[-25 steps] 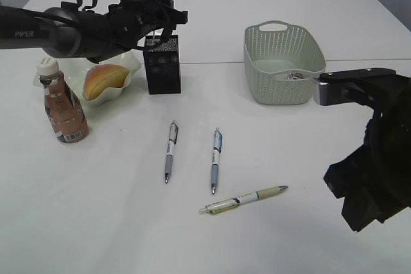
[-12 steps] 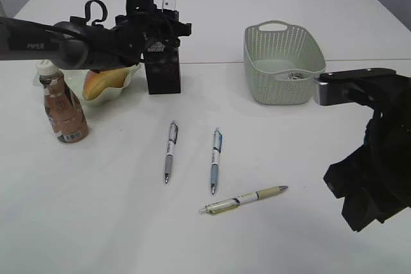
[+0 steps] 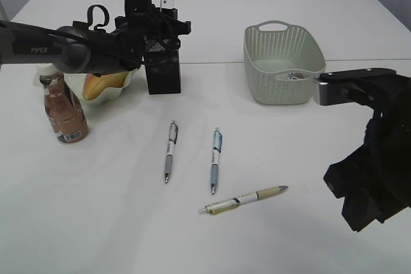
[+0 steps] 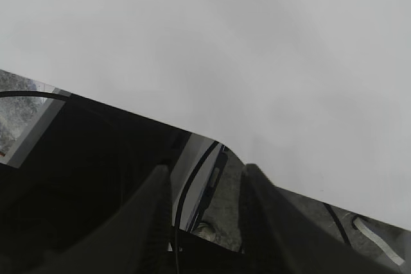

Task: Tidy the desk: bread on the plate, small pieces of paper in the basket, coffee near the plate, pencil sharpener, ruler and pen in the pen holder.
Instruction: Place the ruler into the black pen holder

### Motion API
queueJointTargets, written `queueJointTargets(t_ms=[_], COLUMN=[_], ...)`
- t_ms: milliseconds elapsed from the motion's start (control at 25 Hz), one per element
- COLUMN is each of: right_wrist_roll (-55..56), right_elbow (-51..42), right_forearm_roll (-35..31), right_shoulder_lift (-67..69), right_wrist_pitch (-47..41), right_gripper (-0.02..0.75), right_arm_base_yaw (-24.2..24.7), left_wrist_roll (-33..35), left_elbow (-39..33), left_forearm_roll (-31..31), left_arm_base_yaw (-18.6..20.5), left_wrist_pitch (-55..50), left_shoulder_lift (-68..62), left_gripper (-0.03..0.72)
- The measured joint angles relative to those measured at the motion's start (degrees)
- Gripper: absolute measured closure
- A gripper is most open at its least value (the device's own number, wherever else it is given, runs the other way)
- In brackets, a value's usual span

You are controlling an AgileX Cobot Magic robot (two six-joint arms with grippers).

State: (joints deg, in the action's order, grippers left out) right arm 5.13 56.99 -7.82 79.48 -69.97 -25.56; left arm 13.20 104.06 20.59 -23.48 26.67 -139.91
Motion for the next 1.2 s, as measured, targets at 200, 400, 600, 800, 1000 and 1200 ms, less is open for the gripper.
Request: queueJointTargets(t_ms=[200, 400, 600, 800, 1000, 1200], right_wrist_roll=[0.0, 0.0, 0.0, 0.0, 0.0, 0.0], right_elbow=[0.0, 0.0, 0.0, 0.0, 0.0, 0.0], right_forearm_roll=[0.0, 0.0, 0.0, 0.0, 0.0, 0.0], right_shoulder_lift=[0.0, 0.0, 0.0, 0.0, 0.0, 0.0], right_wrist_pitch=[0.0, 0.0, 0.0, 0.0, 0.0, 0.0], right_gripper=[0.477, 0.477, 0.477, 0.477, 0.477, 0.477], right_arm_base_yaw=[0.0, 0.0, 0.0, 0.0, 0.0, 0.0], left_wrist_roll=[-2.7, -4.2, -4.8, -5.1, -5.3, -5.3], left_elbow=[0.0, 0.0, 0.0, 0.0, 0.0, 0.0], left_forearm_roll=[-0.1, -0.1, -0.1, -0.1, -0.1, -0.5], left_arm_base_yaw=[0.0, 0.0, -0.1, -0.4, -0.4, -0.4], left_wrist_pitch=[0.5, 0.5, 0.5, 0.5, 0.4, -2.2], left_shoulder_lift=[0.0, 0.0, 0.0, 0.0, 0.0, -0.1], left_gripper=[0.449, 0.449, 0.449, 0.449, 0.449, 0.449])
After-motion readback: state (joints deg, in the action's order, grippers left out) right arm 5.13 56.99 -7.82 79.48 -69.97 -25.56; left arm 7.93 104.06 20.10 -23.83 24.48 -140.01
